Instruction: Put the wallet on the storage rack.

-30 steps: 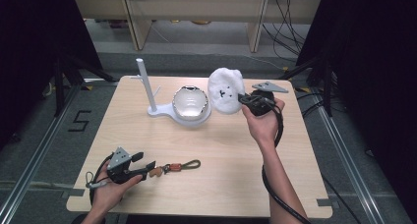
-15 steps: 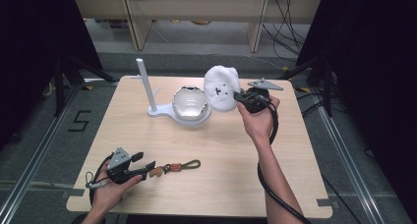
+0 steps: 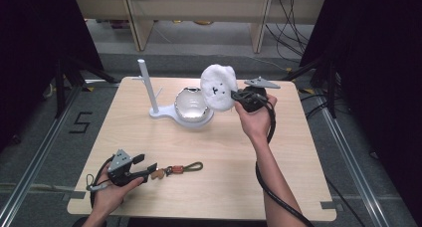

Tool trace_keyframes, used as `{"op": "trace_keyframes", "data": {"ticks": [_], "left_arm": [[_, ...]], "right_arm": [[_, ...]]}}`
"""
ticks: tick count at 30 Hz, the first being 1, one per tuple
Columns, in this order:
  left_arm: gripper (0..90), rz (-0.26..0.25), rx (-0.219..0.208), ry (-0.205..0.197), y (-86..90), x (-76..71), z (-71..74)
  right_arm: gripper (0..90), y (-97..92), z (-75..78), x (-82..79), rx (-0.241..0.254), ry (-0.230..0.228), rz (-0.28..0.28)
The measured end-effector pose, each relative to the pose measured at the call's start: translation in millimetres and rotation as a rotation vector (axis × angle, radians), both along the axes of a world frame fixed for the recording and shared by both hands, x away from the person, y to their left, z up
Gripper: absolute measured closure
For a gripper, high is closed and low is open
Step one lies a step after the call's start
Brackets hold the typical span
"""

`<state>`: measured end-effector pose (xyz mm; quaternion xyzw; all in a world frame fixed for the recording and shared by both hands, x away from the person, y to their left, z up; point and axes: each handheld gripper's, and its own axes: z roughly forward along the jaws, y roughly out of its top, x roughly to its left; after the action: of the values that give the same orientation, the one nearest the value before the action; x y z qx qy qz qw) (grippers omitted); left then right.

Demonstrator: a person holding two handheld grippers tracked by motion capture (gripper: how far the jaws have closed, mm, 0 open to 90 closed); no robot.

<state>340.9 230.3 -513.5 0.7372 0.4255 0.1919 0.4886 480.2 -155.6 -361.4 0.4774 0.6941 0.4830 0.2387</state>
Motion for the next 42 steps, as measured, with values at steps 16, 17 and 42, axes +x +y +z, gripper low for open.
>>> {"op": "trace_keyframes", "data": {"ticks": [16,17,42], "left_arm": [[35.5,0.006,0.008,0.003,-0.1,-0.6,0.8],[35.5,0.006,0.008,0.003,-0.1,-0.6,0.8],[35.5,0.003,0.001,0.000,1.9,-0.8,0.6]], "right_arm": [[83.8,17.3,-2.6,8.4,0.004,0.003,0.023],[83.8,17.3,-2.6,8.4,0.004,0.003,0.023],[83.6,62.4,-23.5,35.7,-0.005,0.036,0.054]]}}
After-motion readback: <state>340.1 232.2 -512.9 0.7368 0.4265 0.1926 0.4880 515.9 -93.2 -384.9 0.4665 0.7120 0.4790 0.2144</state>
